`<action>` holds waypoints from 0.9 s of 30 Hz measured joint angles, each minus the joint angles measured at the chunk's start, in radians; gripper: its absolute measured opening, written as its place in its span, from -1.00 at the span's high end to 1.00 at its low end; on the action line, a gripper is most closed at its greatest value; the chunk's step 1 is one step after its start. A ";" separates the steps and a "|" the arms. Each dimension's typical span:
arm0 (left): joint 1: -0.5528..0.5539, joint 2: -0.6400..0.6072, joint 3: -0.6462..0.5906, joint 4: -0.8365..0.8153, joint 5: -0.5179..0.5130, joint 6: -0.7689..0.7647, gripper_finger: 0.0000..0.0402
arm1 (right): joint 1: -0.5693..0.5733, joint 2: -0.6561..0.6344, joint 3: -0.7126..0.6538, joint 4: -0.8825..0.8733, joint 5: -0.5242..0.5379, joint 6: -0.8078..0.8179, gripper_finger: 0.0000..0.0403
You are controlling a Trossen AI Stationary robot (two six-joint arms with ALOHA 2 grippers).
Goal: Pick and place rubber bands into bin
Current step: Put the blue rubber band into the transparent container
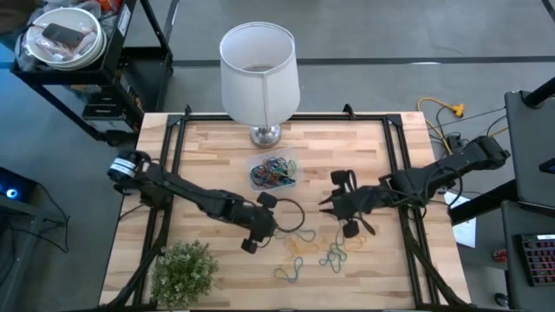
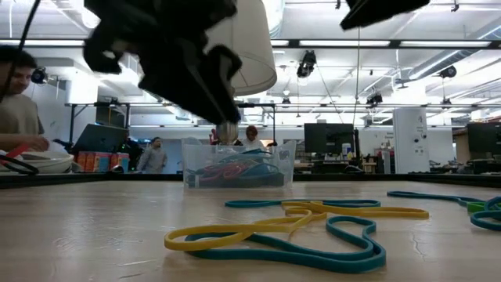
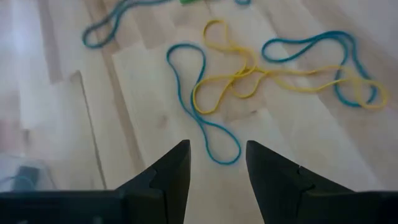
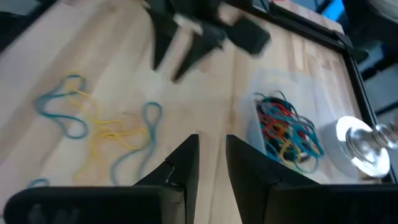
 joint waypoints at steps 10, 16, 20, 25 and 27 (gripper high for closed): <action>0.078 0.160 0.065 0.035 0.159 -0.001 0.30 | 0.042 0.001 0.000 0.002 0.000 0.016 0.66; 0.098 0.246 0.116 0.039 0.234 0.001 0.30 | 0.042 0.001 -0.002 0.002 0.000 0.019 0.68; 0.107 0.266 0.139 0.020 0.262 -0.001 0.30 | 0.042 0.001 -0.002 0.001 0.000 0.019 0.67; 0.110 0.266 0.131 0.015 0.304 -0.032 0.30 | 0.042 0.001 -0.002 -0.001 0.000 0.030 0.66; 0.109 0.266 0.129 0.002 0.341 -0.033 0.30 | 0.042 0.001 -0.002 -0.002 0.000 0.036 0.67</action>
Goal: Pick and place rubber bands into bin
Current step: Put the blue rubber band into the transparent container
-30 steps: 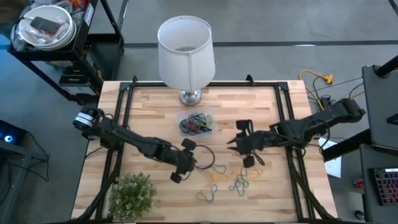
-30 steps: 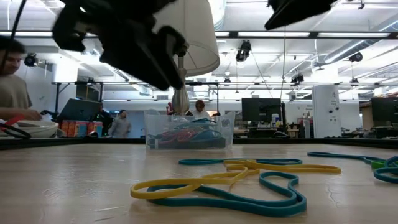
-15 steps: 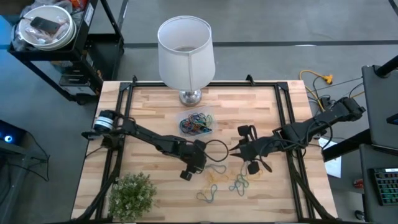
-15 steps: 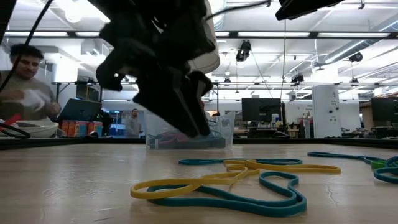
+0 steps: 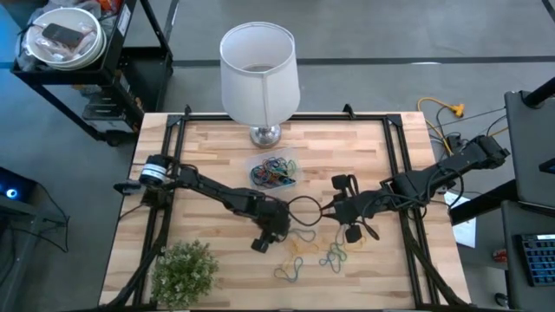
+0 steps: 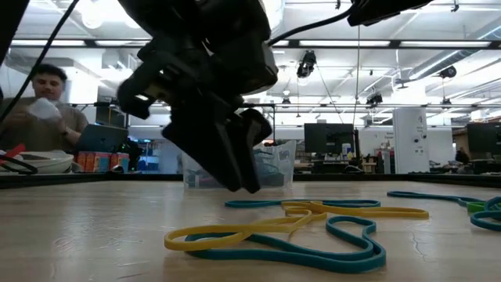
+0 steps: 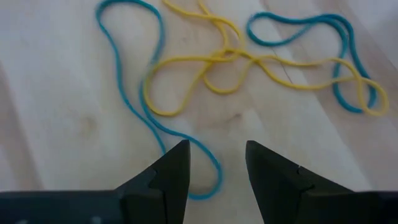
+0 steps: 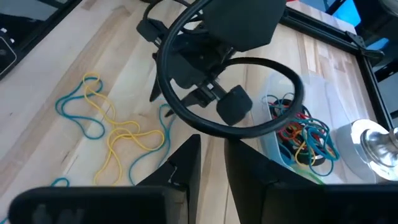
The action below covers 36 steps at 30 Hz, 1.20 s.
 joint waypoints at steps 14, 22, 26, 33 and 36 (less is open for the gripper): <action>0.000 0.000 -0.019 -0.031 -0.001 -0.018 0.31 | 0.000 0.000 0.000 -0.001 0.000 0.003 0.69; 0.000 0.018 -0.019 -0.022 -0.030 -0.003 0.31 | 0.000 0.000 0.000 -0.001 0.000 0.008 0.69; 0.000 0.061 -0.012 -0.013 -0.034 0.039 0.31 | 0.000 0.000 -0.001 -0.001 -0.001 0.014 0.68; -0.002 0.076 -0.010 -0.013 -0.081 0.042 0.31 | 0.000 0.000 -0.001 -0.001 -0.001 0.027 0.69; -0.002 0.076 -0.010 -0.013 -0.096 0.043 0.31 | 0.000 0.000 -0.002 -0.001 -0.001 0.027 0.68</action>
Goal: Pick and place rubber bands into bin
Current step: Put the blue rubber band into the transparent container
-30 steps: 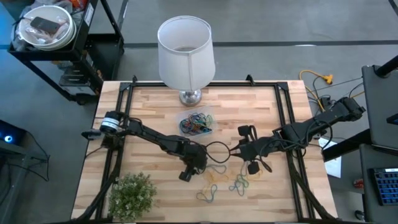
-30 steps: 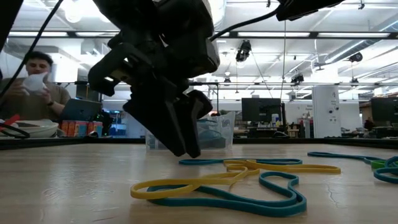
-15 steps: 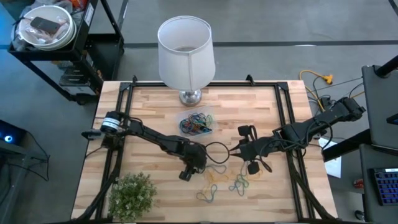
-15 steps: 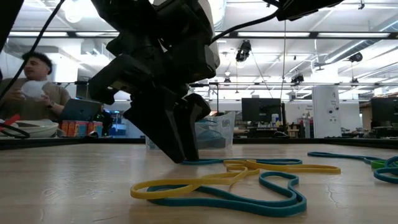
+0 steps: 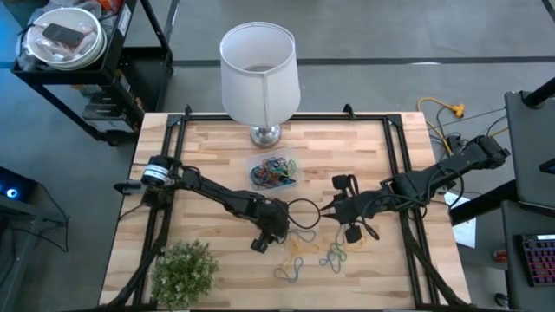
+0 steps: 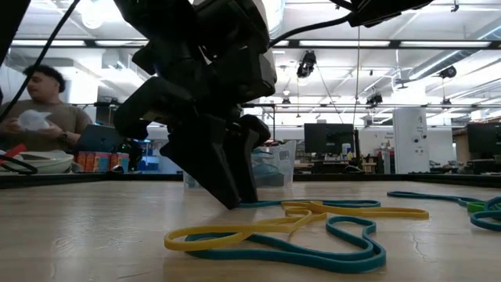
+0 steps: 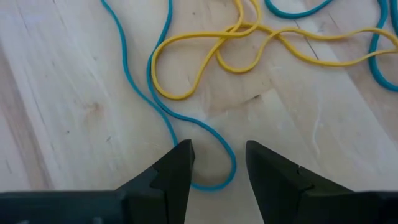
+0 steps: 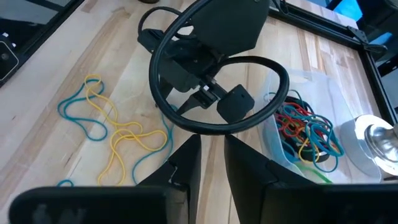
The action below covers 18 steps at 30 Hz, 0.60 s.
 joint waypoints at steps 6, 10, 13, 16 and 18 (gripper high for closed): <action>0.000 0.001 -0.003 0.000 -0.014 0.001 0.44 | 0.000 0.000 -0.005 0.000 0.000 0.000 0.69; 0.001 0.002 -0.003 -0.005 -0.022 0.001 0.67 | 0.000 0.000 -0.006 0.000 0.000 0.001 0.70; 0.002 0.002 -0.002 -0.014 -0.024 0.001 0.86 | 0.000 0.000 -0.006 0.000 0.000 0.004 0.69; 0.002 0.002 -0.001 -0.018 -0.026 0.017 0.98 | 0.000 0.000 -0.006 0.000 0.000 0.005 0.69; 0.001 -0.006 0.001 -0.022 -0.038 0.022 0.98 | 0.000 0.000 -0.006 0.000 0.000 0.004 0.70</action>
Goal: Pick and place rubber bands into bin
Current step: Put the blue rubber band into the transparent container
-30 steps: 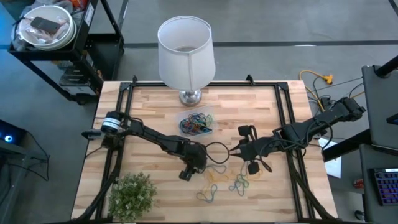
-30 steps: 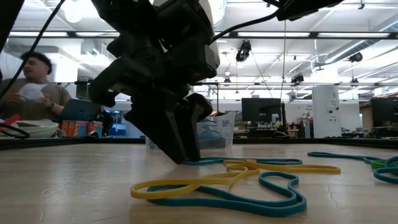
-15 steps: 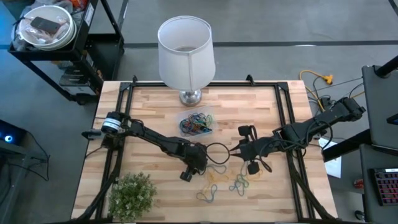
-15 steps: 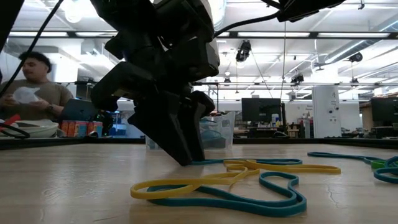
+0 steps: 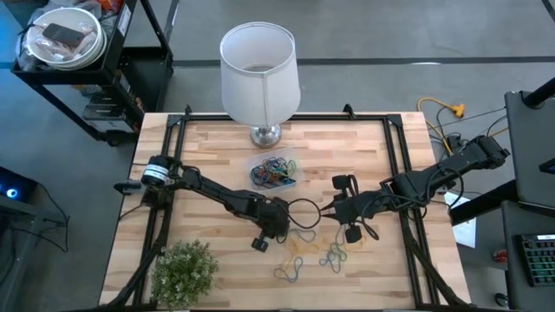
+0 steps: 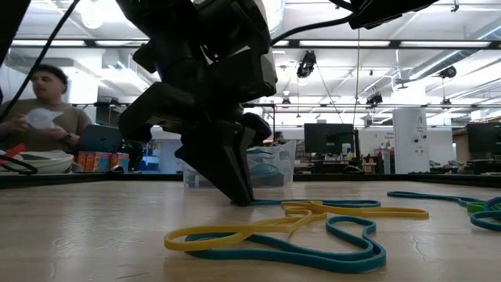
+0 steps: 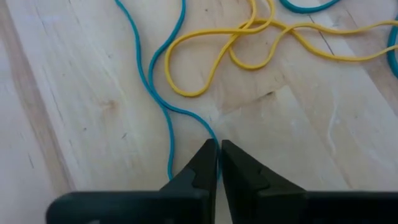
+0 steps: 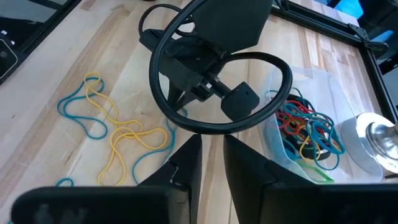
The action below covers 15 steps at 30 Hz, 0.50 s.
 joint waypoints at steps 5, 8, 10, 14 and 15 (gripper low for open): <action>-0.006 -0.044 0.000 -0.003 -0.021 0.000 1.00 | 0.000 0.000 0.000 0.000 0.000 0.000 0.71; -0.026 -0.074 -0.009 -0.024 -0.090 0.002 1.00 | 0.000 0.000 0.000 -0.001 0.000 0.002 0.70; -0.046 -0.093 -0.014 -0.048 -0.166 0.007 1.00 | 0.000 0.000 0.000 -0.001 0.000 0.001 0.70; -0.089 -0.131 -0.013 -0.094 -0.317 0.004 1.00 | 0.000 0.000 0.000 -0.005 0.000 0.003 0.71; -0.098 -0.138 -0.013 -0.096 -0.342 0.003 1.00 | 0.000 0.000 -0.001 -0.009 0.000 0.002 0.71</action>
